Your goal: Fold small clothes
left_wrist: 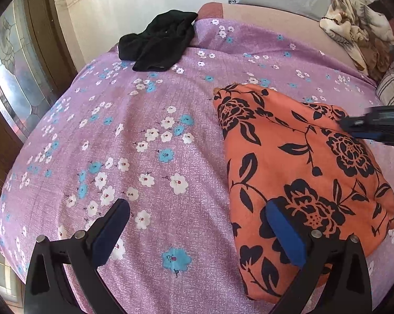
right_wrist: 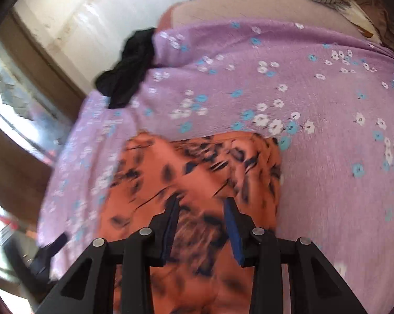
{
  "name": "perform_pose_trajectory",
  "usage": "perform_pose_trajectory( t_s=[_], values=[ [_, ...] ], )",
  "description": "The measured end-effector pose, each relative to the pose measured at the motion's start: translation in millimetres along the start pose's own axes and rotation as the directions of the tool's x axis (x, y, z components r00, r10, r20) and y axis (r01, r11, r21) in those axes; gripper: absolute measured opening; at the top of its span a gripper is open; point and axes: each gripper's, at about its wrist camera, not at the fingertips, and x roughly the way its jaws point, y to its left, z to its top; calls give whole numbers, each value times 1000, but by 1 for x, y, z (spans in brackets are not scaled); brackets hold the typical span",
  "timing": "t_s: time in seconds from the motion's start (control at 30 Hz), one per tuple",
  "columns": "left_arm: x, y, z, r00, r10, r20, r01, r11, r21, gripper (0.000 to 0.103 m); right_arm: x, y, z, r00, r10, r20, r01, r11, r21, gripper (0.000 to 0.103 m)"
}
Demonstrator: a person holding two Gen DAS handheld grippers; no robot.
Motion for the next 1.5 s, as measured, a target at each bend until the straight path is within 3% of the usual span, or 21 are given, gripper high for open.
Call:
perform_pose_trajectory(
  t_s=[0.03, 0.13, 0.23, 0.33, 0.47, 0.5, 0.6, 0.73, 0.87, 0.97, 1.13, 1.27, 1.37, 1.5],
  values=[
    [-1, -3, -1, 1000, 7, 14, -7, 1000, 19, 103, 20, -6, 8, 998, 2, -61, -1, 1000, 18, 39],
    [-4, -10, -4, 998, 46, 39, -48, 998, 50, 103, 10, -3, 31, 999, 29, -36, -26, 998, 64, 40],
    [-3, -8, -3, 999, 33, 21, -34, 999, 37, 103, -13, 28, 48, 996, 82, 46, -82, 997, 3, 40],
    [1, 1, -1, 1000, -10, -20, 10, 1000, -15, 103, 2, 68, 54, 992, 128, 12, -126, 988, -85, 40],
    [3, 4, -2, 1000, -14, -25, 13, 999, -34, 103, 80, 101, 49, 986, 54, -156, -78, 986, -148, 42],
    [2, 3, -2, 1000, -7, -22, 7, 1000, -26, 103, 78, 104, 50, 993, 49, -111, -67, 984, -164, 42],
    [2, 3, -1, 1000, -12, -17, 12, 1000, -22, 103, 57, 110, 49, 994, 36, -102, -54, 981, -187, 44],
    [0, 1, 0, 1000, -1, -12, 1, 1000, -12, 103, 5, 93, 18, 998, 53, -41, -60, 977, -204, 44],
    [-3, -2, -1, 1000, 22, 8, -22, 1000, -2, 103, -50, 63, -47, 999, 14, 35, -7, 978, -206, 46],
    [-6, -5, -3, 999, 42, 32, -43, 999, 7, 103, -57, 39, -96, 998, -38, 58, 48, 982, -184, 47],
    [-22, -16, -10, 990, 101, 97, -108, 992, 71, 103, -80, 19, -142, 992, -2, 126, 24, 984, -175, 47],
    [-66, -12, -19, 989, 83, 119, -90, 995, 52, 103, -139, 18, -157, 973, 59, 223, -38, 995, -97, 49],
    [-110, -6, -28, 987, 68, 144, -68, 998, -4, 103, -175, 26, -170, 954, 64, 292, -39, 995, -89, 57],
    [-164, 0, -33, 974, 105, 202, -97, 994, -48, 103, -207, 39, -190, 935, 34, 354, -4, 996, -86, 60]
  ],
)
